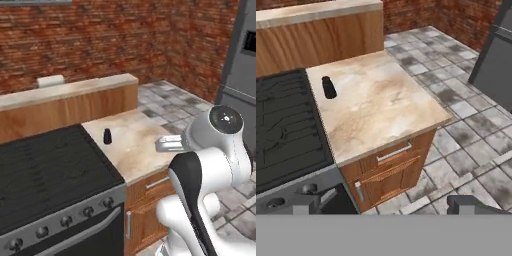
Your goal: Collect the paprika, ketchup, and shaker from the cabinet and place them next to the stove.
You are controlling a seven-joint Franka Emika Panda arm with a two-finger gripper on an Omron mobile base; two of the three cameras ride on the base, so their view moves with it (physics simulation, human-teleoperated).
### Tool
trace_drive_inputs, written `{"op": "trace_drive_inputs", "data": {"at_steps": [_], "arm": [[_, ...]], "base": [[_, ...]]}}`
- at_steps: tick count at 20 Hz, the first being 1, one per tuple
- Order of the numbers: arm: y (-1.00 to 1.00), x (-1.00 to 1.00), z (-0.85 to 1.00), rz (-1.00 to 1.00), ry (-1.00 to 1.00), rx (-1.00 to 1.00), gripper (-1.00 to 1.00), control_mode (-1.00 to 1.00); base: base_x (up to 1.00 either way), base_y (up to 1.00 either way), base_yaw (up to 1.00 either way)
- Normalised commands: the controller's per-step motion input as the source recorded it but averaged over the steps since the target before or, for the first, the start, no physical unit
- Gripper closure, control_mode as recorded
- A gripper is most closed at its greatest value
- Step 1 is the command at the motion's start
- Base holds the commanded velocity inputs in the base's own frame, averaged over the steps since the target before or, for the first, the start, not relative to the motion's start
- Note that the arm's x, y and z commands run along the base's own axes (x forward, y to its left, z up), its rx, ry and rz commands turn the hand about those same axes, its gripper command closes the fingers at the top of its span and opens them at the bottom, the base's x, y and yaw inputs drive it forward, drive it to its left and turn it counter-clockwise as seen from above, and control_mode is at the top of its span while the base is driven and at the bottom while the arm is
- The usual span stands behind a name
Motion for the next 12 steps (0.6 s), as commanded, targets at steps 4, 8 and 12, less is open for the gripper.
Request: {"op": "trace_drive_inputs", "data": {"at_steps": [4, 8, 12], "arm": [[0.0, 0.0, 0.0, 0.0, 0.0, 0.0, -1.0, 1.0], [0.0, 0.0, 0.0, 0.0, 0.0, 0.0, -1.0, 1.0], [0.0, 0.0, 0.0, 0.0, 0.0, 0.0, -1.0, 1.0]], "base": [[-0.07, -0.01, -0.65], [-0.01, 0.0, -0.7], [0.0, 0.0, -0.72]]}}
